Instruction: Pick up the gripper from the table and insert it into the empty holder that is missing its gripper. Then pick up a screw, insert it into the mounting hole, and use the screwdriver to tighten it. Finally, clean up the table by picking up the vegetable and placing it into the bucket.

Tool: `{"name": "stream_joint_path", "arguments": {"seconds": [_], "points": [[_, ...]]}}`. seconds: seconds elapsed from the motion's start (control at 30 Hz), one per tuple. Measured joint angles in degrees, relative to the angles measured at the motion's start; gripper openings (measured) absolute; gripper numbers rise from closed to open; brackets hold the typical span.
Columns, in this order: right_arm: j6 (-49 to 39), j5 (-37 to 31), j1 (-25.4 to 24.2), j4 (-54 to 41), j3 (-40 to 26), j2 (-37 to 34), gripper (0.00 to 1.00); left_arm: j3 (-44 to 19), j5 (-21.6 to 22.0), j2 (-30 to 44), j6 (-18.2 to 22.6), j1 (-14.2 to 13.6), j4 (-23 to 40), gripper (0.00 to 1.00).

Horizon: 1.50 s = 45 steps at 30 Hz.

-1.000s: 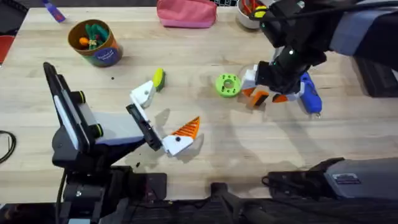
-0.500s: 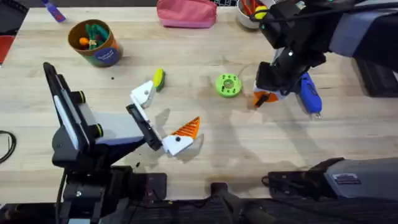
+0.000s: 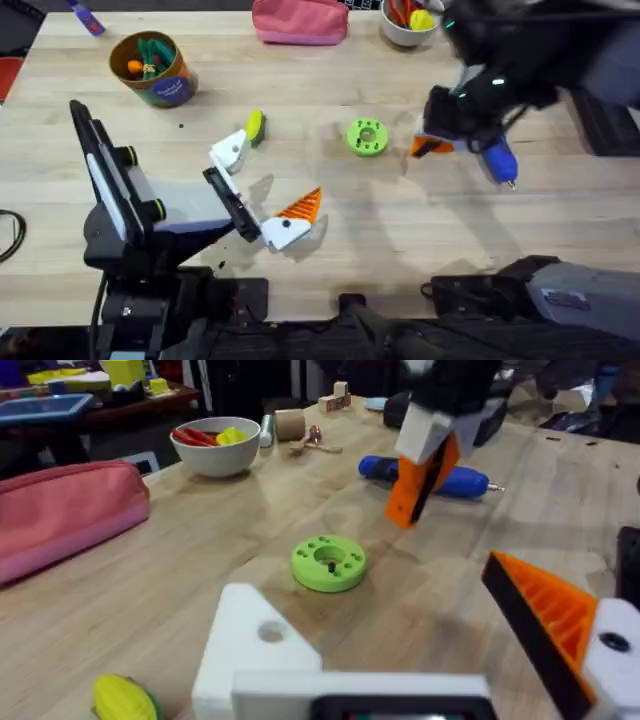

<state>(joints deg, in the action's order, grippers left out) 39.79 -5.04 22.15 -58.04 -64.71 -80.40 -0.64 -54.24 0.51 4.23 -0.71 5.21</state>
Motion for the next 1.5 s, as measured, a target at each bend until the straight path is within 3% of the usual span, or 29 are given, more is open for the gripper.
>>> {"name": "stream_joint_path", "arguments": {"seconds": [0.33,0.7,0.83,1.0,1.03,1.17,1.37,1.5], "points": [[0.0,4.3,0.0,4.2,0.0,14.6,0.009,0.0,0.0,0.0,0.0,0.0,0.0,0.985],[-0.3,16.2,0.0,17.1,0.2,16.9,0.009,0.0,0.0,0.0,0.0,0.0,0.0,0.985],[-0.8,23.5,0.0,27.7,2.8,17.1,0.009,0.0,0.0,0.0,0.0,0.0,0.0,0.985],[-0.7,35.0,-2.1,44.7,11.0,17.4,0.009,0.0,0.0,0.0,0.0,0.0,0.0,0.985],[1.6,41.8,-4.2,57.4,16.8,17.3,0.009,0.0,0.0,0.0,0.0,0.0,0.0,0.985],[6.5,50.3,-6.9,73.2,23.3,15.6,0.009,0.0,0.0,0.0,0.0,0.0,0.0,0.985],[10.7,61.8,-9.3,82.3,26.5,6.5,0.009,0.0,0.0,0.0,0.0,0.0,0.0,0.985],[13.0,70.2,-9.6,94.2,26.5,-3.3,0.009,0.0,0.0,0.0,0.0,0.0,0.0,0.985]]}}
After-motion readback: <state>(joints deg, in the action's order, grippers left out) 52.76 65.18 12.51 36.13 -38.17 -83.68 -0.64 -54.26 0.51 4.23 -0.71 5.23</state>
